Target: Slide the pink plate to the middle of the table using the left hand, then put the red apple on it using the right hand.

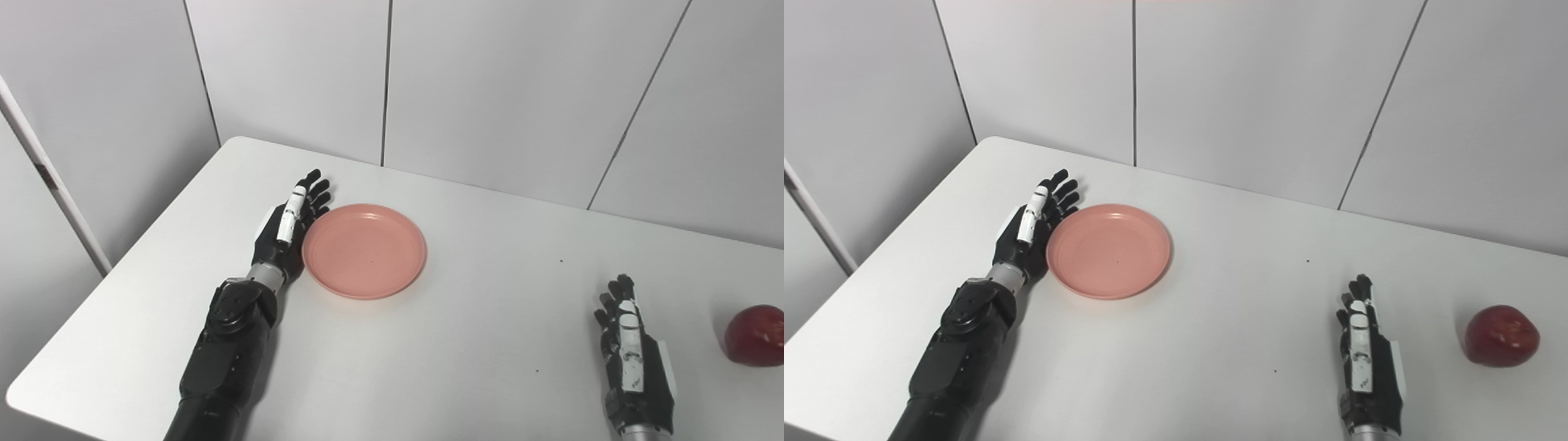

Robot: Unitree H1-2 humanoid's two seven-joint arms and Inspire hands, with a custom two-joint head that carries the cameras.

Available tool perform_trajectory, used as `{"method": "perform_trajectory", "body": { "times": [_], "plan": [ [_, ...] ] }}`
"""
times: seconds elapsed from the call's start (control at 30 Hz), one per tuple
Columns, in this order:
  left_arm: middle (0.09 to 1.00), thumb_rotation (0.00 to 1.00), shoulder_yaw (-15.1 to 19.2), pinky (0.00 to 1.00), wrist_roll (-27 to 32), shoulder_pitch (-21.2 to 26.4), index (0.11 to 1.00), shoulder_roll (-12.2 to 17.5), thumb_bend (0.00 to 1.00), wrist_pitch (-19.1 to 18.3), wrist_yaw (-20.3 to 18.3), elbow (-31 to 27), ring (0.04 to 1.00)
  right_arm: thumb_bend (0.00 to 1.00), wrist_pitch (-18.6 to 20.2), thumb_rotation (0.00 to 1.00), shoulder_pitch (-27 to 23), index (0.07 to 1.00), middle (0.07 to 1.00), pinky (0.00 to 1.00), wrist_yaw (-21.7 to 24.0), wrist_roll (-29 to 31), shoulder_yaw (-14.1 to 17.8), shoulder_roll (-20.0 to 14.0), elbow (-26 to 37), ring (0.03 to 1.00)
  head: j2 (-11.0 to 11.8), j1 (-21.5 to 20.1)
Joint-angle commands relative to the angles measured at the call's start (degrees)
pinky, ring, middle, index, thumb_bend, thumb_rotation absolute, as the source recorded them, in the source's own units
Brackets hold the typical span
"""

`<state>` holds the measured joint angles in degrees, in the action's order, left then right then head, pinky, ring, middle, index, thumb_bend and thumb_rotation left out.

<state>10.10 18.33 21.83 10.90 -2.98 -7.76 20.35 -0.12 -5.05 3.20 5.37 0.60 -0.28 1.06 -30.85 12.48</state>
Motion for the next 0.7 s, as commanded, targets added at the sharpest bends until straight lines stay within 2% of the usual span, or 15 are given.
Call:
{"method": "perform_trajectory", "body": {
  "times": [0.0, 0.27, 0.5, 0.67],
  "plan": [
    [0.951, 1.0, -0.97, 0.97, -0.69, 0.43, 0.934, -0.91, 0.32, -1.12, -0.48, 1.21, 0.957, 0.18, 0.1, 1.0, -0.99, 1.0, 1.0, 1.0, -0.14, 0.06, -0.04, 0.24, 2.51, 1.0, -0.03, -0.04],
    [0.932, 1.0, -2.98, 0.94, -1.96, 0.93, 0.912, -2.25, 0.35, -2.02, -0.15, 1.44, 0.94, 0.18, 0.44, 1.0, -0.93, 1.0, 1.0, 1.0, -0.78, -0.74, -0.23, 0.49, 3.0, 1.0, -0.48, -0.55],
    [0.908, 1.0, -4.1, 0.91, -2.17, 1.43, 0.89, -3.47, 0.36, -2.04, -1.04, 2.49, 0.911, 0.17, 0.22, 1.0, -1.0, 1.0, 1.0, 1.0, -0.8, 0.11, -0.32, 0.65, 3.01, 1.0, -1.14, -1.26],
    [0.921, 1.0, -5.12, 0.93, -2.68, 1.52, 0.904, -3.82, 0.36, -1.01, -2.53, 3.35, 0.928, 0.2, 1.39, 1.0, -0.86, 1.0, 1.0, 1.0, -0.91, 0.23, -0.44, 0.62, 3.73, 1.0, -1.54, -1.73]
  ]
}}
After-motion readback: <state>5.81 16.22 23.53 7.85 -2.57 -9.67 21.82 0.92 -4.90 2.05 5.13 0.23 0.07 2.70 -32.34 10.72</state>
